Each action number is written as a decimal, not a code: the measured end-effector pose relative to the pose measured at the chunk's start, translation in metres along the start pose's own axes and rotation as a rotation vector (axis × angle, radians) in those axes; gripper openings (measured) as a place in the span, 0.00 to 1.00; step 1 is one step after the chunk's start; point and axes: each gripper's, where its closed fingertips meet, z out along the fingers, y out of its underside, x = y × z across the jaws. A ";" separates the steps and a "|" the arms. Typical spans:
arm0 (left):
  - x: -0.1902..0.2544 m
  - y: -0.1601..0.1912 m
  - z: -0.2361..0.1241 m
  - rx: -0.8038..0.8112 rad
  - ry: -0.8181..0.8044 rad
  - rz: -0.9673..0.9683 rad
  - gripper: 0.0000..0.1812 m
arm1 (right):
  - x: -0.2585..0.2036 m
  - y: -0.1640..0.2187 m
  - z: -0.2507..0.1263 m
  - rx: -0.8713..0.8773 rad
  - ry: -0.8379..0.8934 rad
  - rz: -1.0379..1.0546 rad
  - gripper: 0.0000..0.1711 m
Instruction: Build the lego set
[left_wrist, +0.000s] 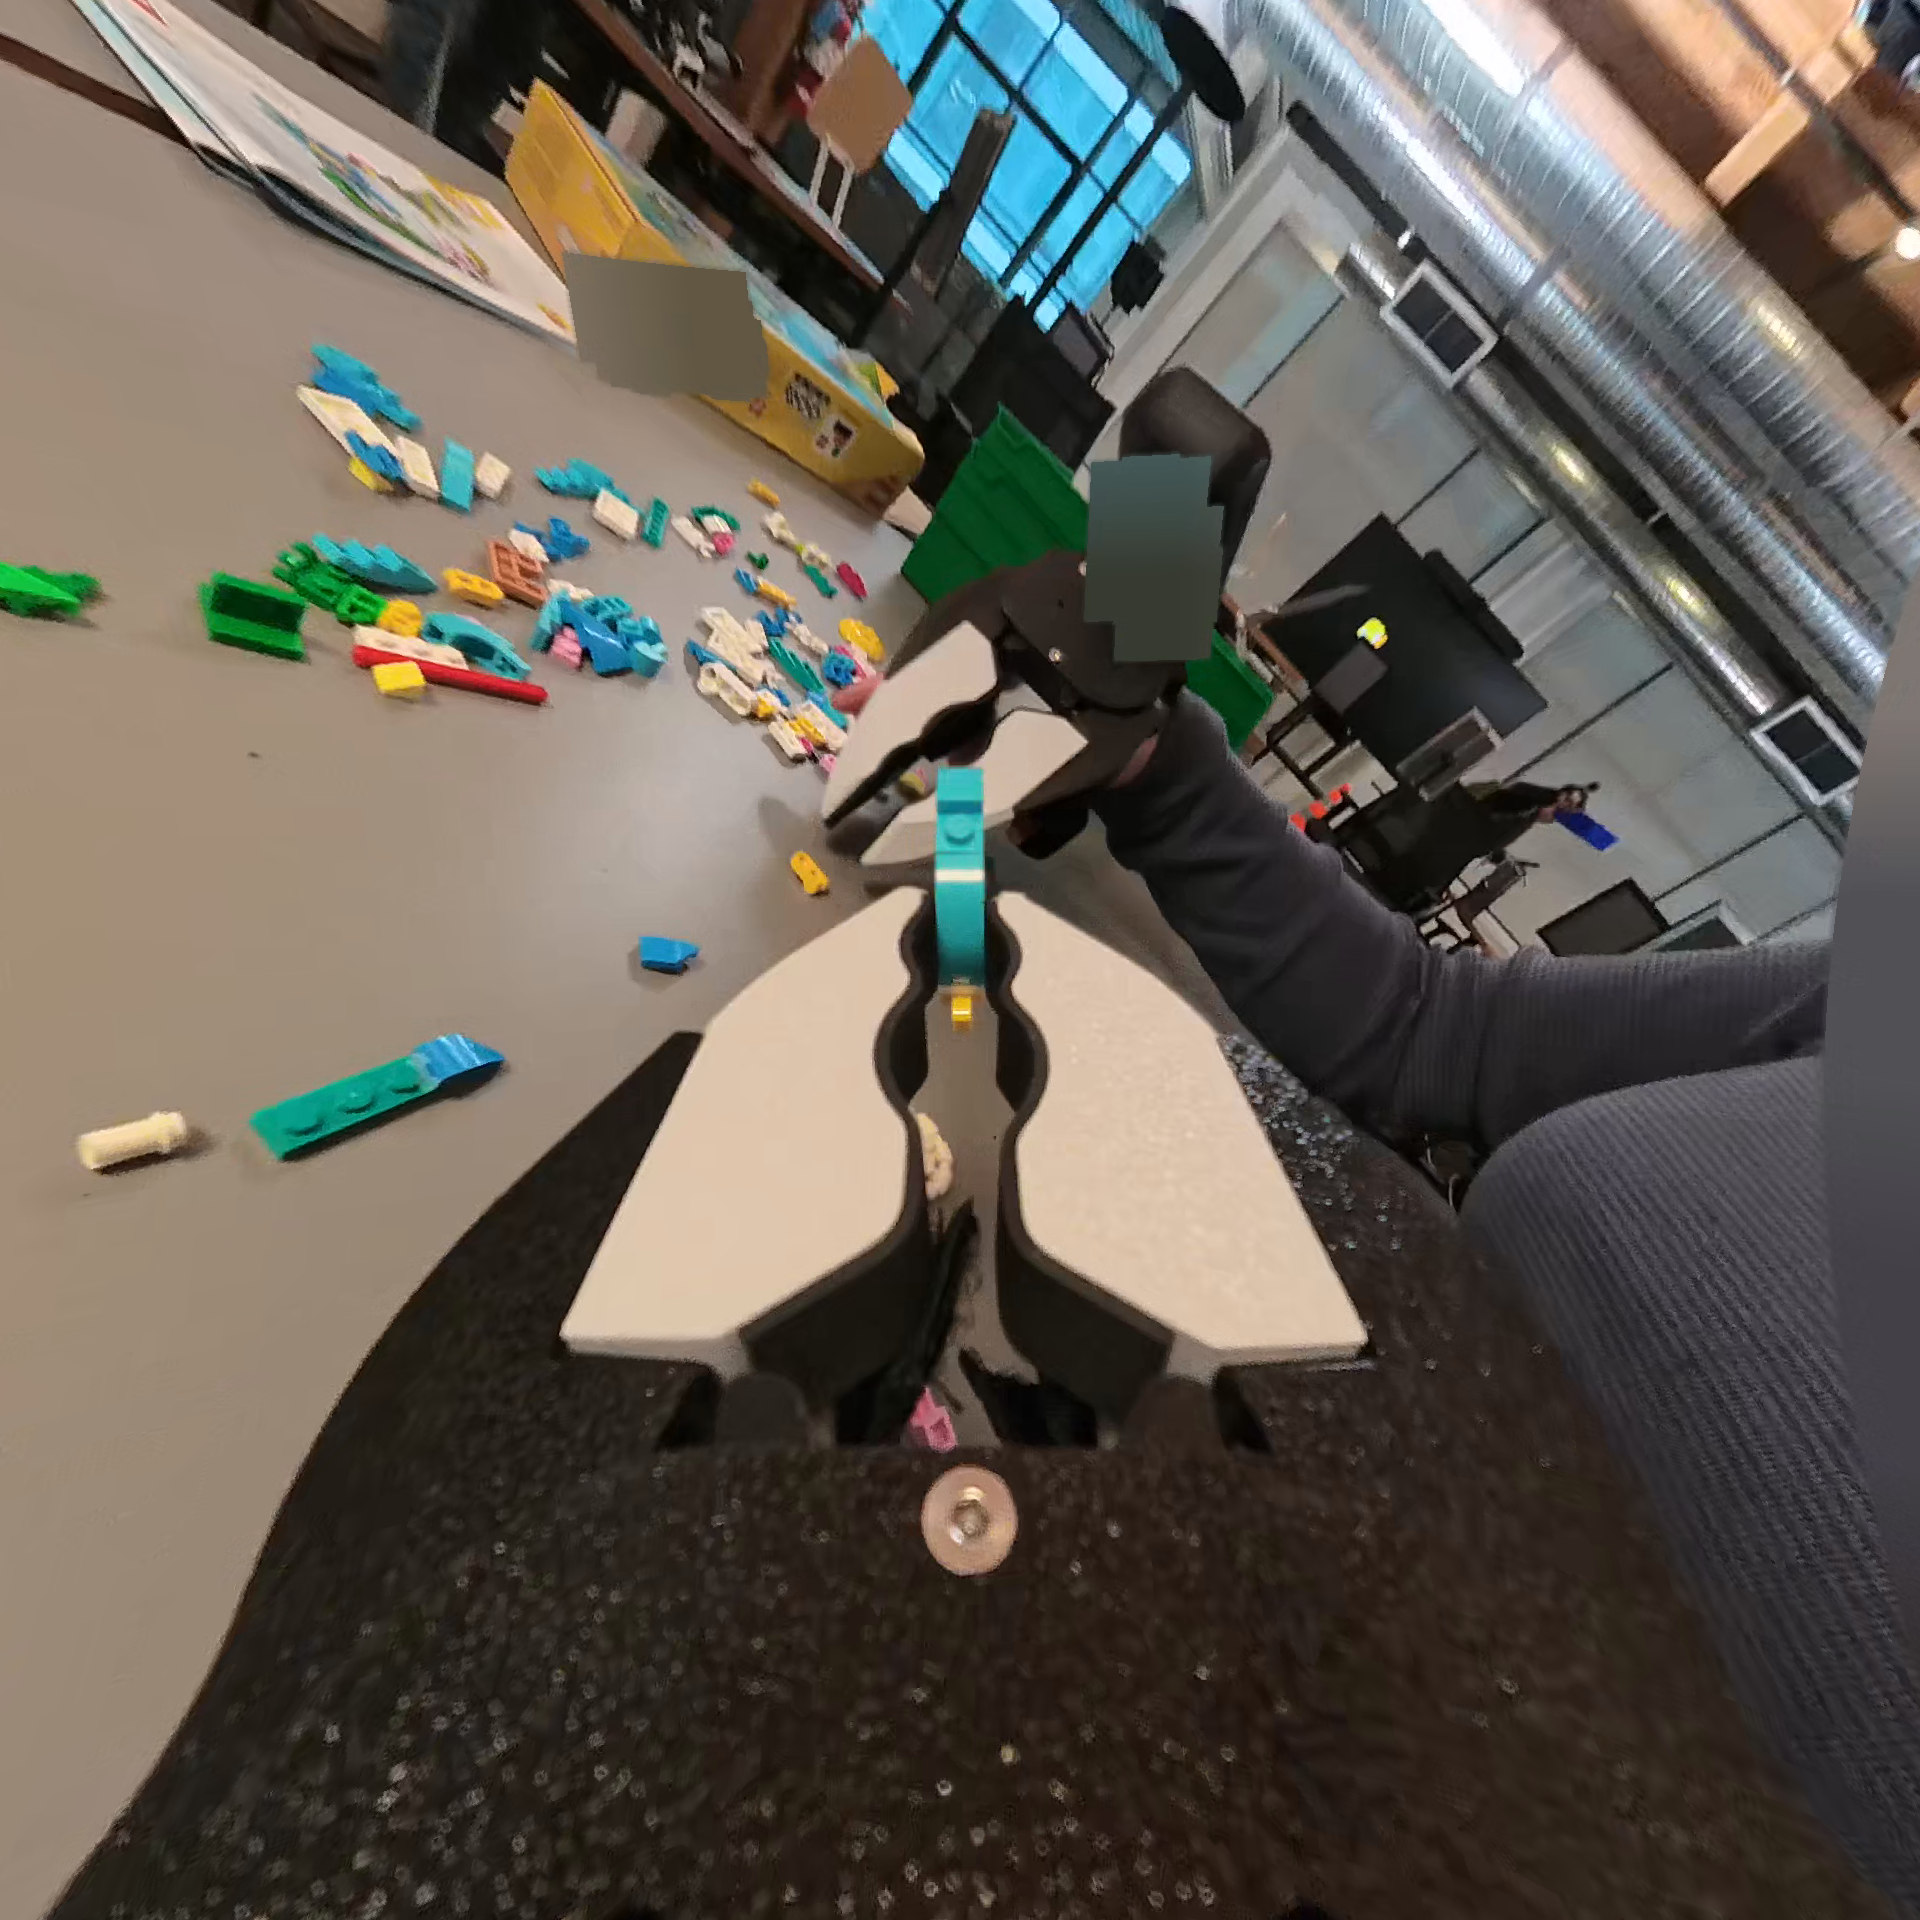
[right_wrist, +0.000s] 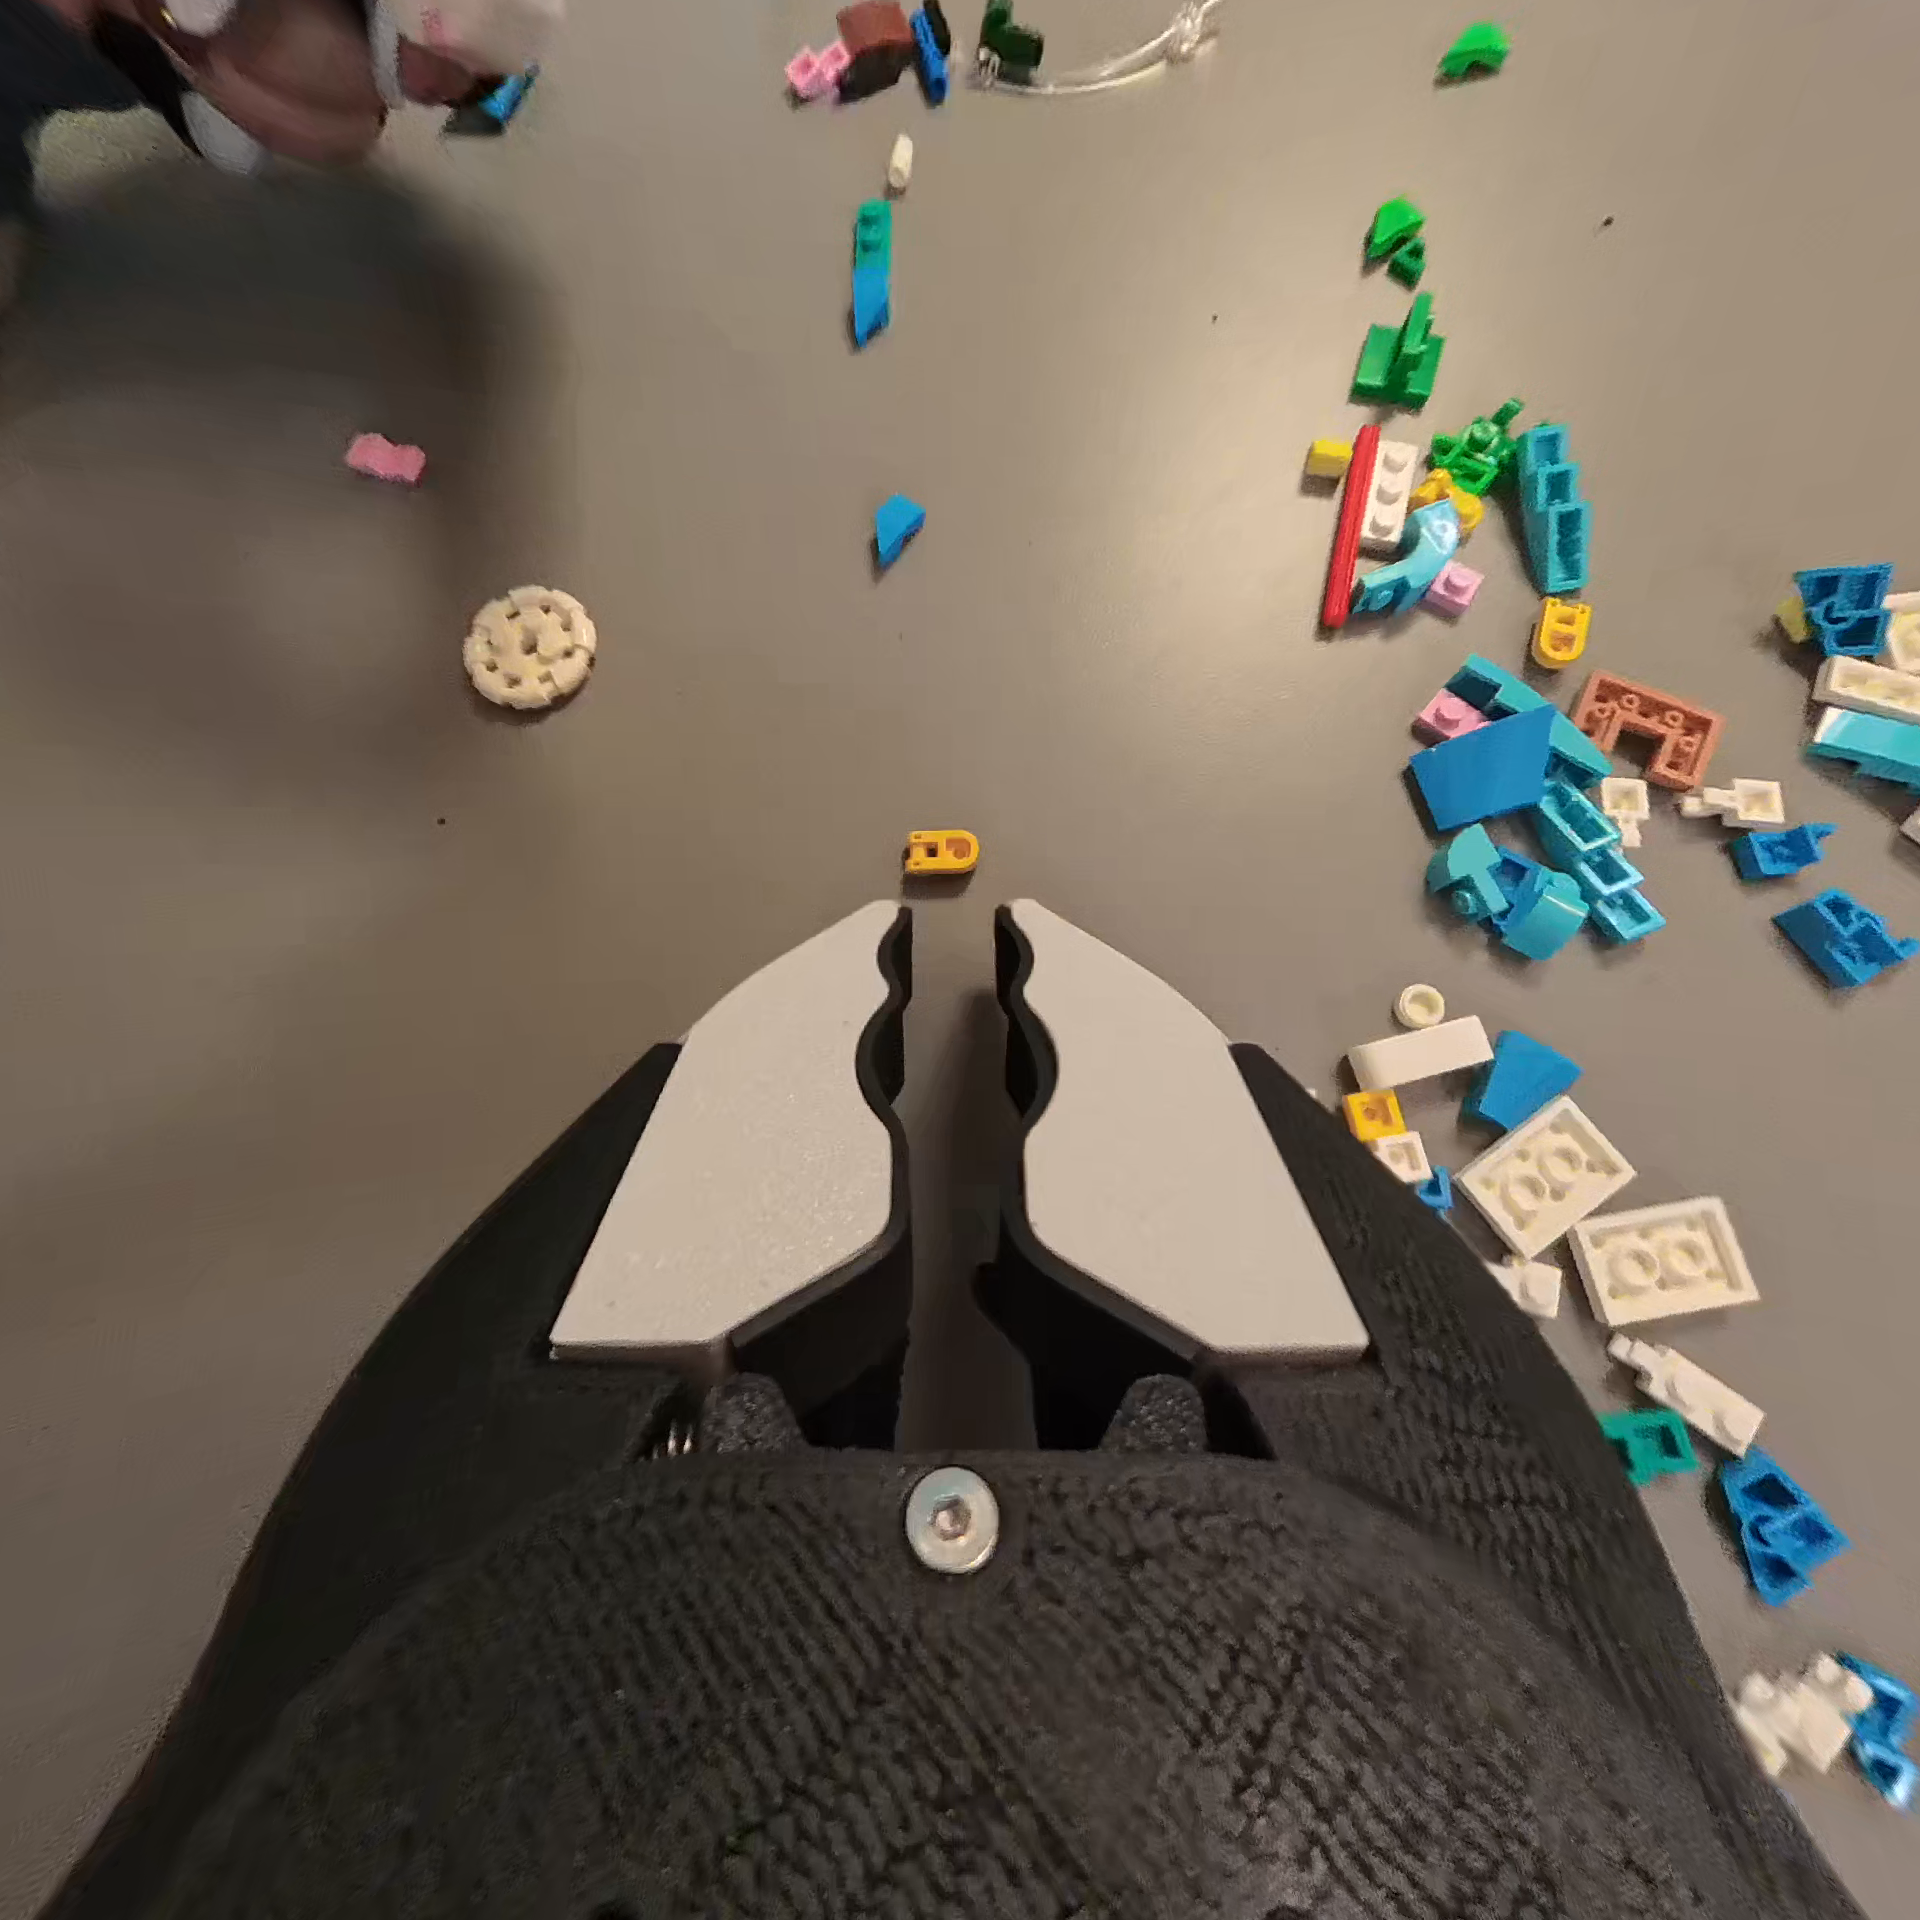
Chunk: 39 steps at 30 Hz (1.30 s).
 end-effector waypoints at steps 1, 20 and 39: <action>0.001 0.003 0.002 -0.018 0.002 0.005 0.04 | 0.000 0.000 0.002 -0.006 -0.026 0.014 0.08; -0.005 0.004 0.011 -0.022 -0.093 0.148 0.04 | 0.012 -0.012 0.002 -0.072 0.118 0.668 0.07; 0.000 -0.003 0.010 -0.007 -0.118 0.286 0.04 | 0.008 -0.003 0.020 -0.451 0.283 0.565 0.00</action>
